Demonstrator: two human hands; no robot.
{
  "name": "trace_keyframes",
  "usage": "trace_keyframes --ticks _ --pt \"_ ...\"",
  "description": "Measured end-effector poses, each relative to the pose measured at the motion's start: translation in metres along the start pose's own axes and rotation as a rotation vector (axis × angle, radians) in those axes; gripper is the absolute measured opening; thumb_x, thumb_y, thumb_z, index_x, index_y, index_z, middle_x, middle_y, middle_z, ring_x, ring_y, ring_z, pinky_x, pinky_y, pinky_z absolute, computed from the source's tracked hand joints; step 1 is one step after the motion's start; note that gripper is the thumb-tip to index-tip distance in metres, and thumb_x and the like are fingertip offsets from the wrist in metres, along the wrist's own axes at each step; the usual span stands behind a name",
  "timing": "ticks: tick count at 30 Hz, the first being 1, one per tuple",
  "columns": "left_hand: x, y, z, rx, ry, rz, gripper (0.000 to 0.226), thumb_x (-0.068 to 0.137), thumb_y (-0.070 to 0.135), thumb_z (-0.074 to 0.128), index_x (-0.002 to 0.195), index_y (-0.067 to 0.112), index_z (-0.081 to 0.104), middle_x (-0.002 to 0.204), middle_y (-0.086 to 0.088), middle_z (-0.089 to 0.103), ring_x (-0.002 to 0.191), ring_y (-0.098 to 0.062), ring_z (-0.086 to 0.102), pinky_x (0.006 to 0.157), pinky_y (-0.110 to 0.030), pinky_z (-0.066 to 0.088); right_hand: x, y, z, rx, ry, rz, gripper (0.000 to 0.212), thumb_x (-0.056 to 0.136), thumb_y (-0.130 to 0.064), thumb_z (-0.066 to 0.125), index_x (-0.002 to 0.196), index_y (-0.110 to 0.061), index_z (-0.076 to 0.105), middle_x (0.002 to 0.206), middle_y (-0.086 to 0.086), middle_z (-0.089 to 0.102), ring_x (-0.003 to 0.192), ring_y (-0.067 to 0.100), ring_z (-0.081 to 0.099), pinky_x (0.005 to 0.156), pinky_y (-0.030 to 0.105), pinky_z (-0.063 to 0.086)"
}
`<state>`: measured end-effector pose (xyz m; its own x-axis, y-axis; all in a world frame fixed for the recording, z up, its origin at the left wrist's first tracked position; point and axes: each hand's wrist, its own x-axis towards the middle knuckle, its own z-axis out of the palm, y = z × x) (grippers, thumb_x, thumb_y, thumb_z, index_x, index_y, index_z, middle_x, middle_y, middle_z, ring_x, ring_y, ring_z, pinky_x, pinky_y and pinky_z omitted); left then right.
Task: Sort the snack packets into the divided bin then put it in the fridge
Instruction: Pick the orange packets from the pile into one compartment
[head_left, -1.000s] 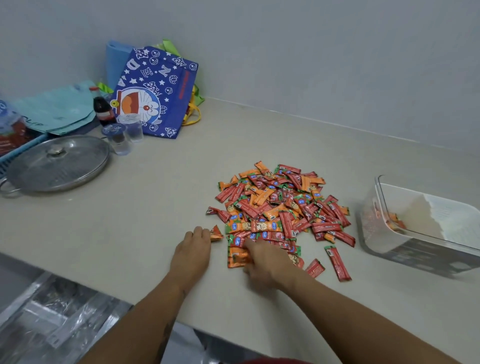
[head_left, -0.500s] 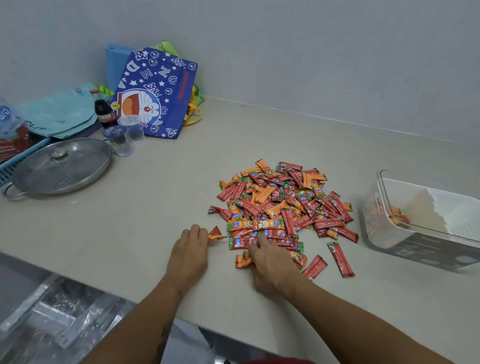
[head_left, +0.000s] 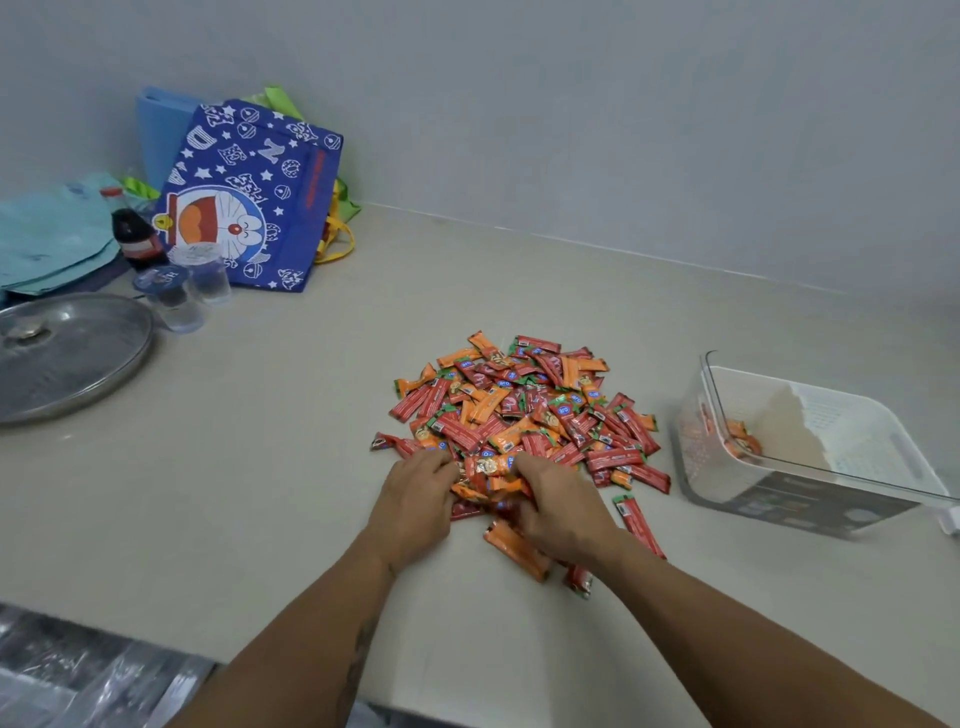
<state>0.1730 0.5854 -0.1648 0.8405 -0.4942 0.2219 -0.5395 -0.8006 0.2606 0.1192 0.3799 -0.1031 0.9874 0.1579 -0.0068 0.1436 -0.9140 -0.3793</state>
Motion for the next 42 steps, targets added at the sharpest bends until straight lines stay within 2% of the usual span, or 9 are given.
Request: trace_keyframes --ticks 4,8,14,17,20,27,30,38,42 --pt "-0.009 0.005 -0.003 -0.020 0.047 0.000 0.021 0.077 0.008 0.070 0.097 0.013 0.066 0.094 -0.002 0.059 0.081 -0.024 0.057 0.068 -0.033 0.045 0.015 0.000 -0.001 -0.120 -0.064 -0.018 0.033 0.086 -0.025 0.056 0.118 -0.026 0.052 0.110 -0.001 0.067 0.096 0.027 0.063 0.072 0.037 0.052" --pt "-0.020 0.002 -0.010 -0.053 0.028 -0.064 0.028 0.073 0.002 0.068 0.099 0.010 0.062 0.096 -0.005 0.057 0.078 -0.026 0.056 0.063 -0.035 0.049 0.032 -0.008 0.005 -0.248 -0.196 0.032 0.068 0.081 -0.019 0.062 0.145 -0.025 0.038 0.119 0.005 0.064 0.103 0.030 0.062 0.078 0.042 0.056" --pt "-0.033 -0.006 -0.021 -0.144 -0.005 -0.180 0.024 0.088 0.005 0.053 0.111 0.011 0.055 0.111 -0.004 0.047 0.092 -0.022 0.051 0.074 -0.034 0.050 0.045 -0.016 0.009 -0.270 -0.233 0.105 0.037 0.084 -0.024 0.061 0.117 -0.018 0.046 0.100 0.005 0.059 0.090 0.029 0.062 0.073 0.040 0.055" --pt "-0.033 -0.006 -0.025 -0.192 0.020 -0.222 0.028 0.089 0.008 0.050 0.117 0.010 0.054 0.113 -0.007 0.053 0.097 -0.024 0.052 0.082 -0.039 0.050 0.045 -0.017 0.006 -0.197 -0.165 0.109 0.026 0.084 -0.022 0.059 0.107 -0.018 0.047 0.093 0.004 0.057 0.085 0.030 0.061 0.067 0.038 0.052" --pt "-0.026 0.001 -0.029 -0.228 0.088 -0.229 0.028 0.087 0.006 0.047 0.114 0.007 0.055 0.105 -0.011 0.059 0.090 -0.027 0.053 0.076 -0.039 0.048 0.041 -0.016 0.001 -0.037 -0.058 0.144 0.015 0.081 -0.015 0.055 0.094 -0.021 0.050 0.084 0.000 0.059 0.076 0.026 0.057 0.062 0.038 0.052" --pt "0.011 0.030 -0.041 -0.406 0.219 -0.231 0.025 0.085 0.005 0.042 0.108 0.014 0.050 0.087 -0.001 0.054 0.075 -0.024 0.050 0.062 -0.034 0.040 0.019 -0.008 -0.034 0.476 0.154 0.235 0.022 0.090 -0.007 0.055 0.094 -0.028 0.060 0.077 -0.001 0.066 0.057 0.011 0.062 0.047 0.034 0.049" --pt "0.031 0.049 -0.044 -0.442 0.244 -0.174 0.026 0.086 0.000 0.045 0.107 0.016 0.050 0.084 0.003 0.051 0.072 -0.019 0.047 0.060 -0.032 0.035 0.005 0.005 -0.059 0.501 0.269 0.260 0.021 0.088 -0.004 0.057 0.087 -0.025 0.061 0.075 0.000 0.065 0.062 0.018 0.060 0.059 0.043 0.050" --pt "0.092 0.122 -0.046 -0.528 0.157 -0.053 0.040 0.096 0.008 0.043 0.136 0.013 0.045 0.100 -0.010 0.060 0.083 -0.023 0.054 0.068 -0.031 0.038 -0.041 0.085 -0.148 0.446 0.577 0.441 0.017 0.083 -0.008 0.061 0.078 -0.025 0.061 0.068 -0.004 0.065 0.064 0.015 0.060 0.060 0.033 0.048" --pt "0.117 0.169 -0.052 -0.519 0.188 0.004 0.036 0.094 0.005 0.043 0.129 0.014 0.048 0.097 -0.003 0.056 0.082 -0.021 0.051 0.069 -0.034 0.040 -0.051 0.139 -0.176 0.430 0.594 0.564 0.017 0.081 -0.010 0.056 0.074 -0.026 0.058 0.069 -0.004 0.063 0.070 0.021 0.060 0.060 0.032 0.045"
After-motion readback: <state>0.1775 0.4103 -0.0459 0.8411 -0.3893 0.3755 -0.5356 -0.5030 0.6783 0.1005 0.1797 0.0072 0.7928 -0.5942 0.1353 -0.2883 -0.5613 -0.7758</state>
